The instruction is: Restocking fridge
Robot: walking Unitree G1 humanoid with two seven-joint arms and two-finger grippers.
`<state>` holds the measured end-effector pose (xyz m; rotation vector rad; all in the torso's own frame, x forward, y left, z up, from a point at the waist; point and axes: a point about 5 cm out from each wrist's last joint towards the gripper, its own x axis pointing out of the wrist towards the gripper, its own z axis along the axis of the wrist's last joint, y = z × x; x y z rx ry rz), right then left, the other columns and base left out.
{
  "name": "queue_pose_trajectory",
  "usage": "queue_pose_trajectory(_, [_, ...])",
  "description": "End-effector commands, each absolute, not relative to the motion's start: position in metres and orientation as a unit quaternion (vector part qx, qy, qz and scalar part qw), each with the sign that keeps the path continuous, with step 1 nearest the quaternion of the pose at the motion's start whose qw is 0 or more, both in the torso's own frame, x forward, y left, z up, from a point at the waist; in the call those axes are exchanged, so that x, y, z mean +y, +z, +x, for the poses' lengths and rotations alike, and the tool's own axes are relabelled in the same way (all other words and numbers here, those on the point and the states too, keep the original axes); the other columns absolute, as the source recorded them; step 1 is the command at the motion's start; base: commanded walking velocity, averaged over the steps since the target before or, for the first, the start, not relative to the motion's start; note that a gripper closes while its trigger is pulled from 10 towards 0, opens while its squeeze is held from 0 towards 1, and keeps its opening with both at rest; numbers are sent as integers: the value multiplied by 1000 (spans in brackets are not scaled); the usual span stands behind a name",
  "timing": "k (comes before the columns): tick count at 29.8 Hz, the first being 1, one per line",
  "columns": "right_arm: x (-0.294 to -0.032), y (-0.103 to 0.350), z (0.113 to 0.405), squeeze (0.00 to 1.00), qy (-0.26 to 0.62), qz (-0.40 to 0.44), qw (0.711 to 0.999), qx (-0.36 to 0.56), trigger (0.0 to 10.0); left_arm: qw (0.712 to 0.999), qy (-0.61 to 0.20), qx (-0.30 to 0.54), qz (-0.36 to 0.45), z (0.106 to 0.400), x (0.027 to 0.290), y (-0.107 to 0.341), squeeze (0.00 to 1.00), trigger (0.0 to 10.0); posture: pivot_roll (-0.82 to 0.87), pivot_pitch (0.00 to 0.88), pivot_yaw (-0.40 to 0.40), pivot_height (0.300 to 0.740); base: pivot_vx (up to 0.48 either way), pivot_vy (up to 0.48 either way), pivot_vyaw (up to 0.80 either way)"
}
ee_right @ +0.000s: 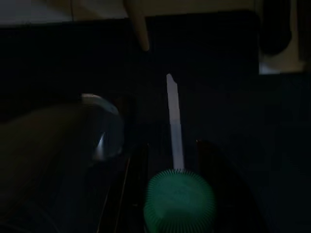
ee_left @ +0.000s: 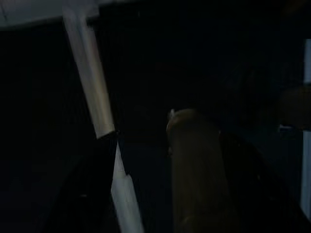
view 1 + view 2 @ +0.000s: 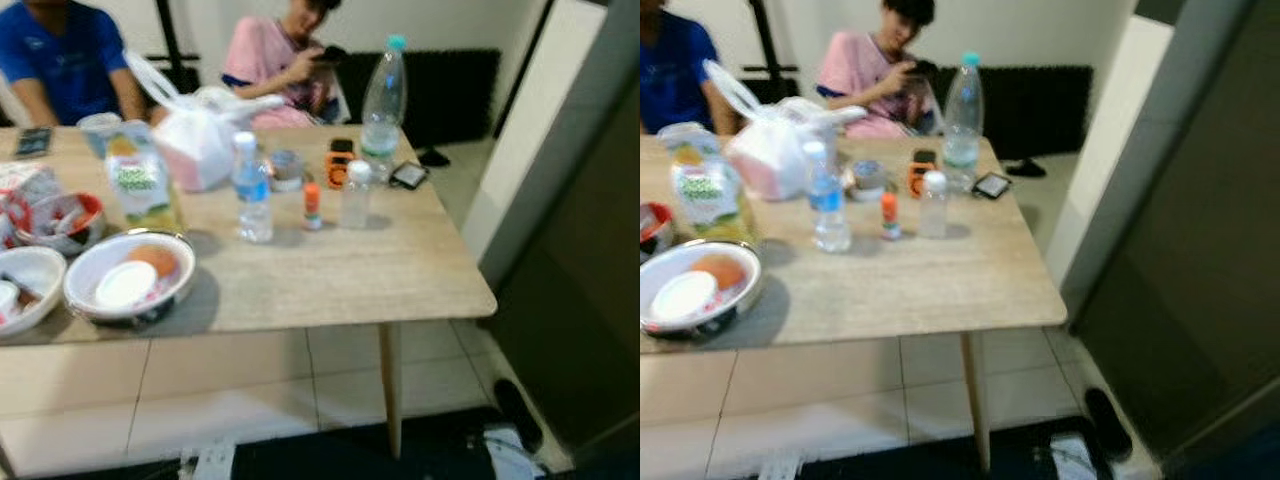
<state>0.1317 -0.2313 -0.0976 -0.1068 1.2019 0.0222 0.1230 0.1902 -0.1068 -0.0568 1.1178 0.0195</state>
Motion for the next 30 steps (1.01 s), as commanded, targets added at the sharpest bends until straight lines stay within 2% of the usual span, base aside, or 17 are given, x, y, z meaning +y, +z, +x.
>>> queue_pose_trajectory(1, [-234,-96,133,0,4,-48,826,562,10000,847,8,531,-26,122,190,-107,0,10000,-1,0,1,740,0,0,-781])
queue_pose_trajectory(20, [-233,-96,134,0,5,-50,827,560,10000,846,6,532,-28,121,188,-108,0,10000,-2,0,-1,740,0,0,-779])
queue_pose_trajectory(30, [-233,-97,133,0,3,-51,828,559,10000,846,6,533,-28,121,188,-108,0,10000,-1,0,-2,740,0,0,0])
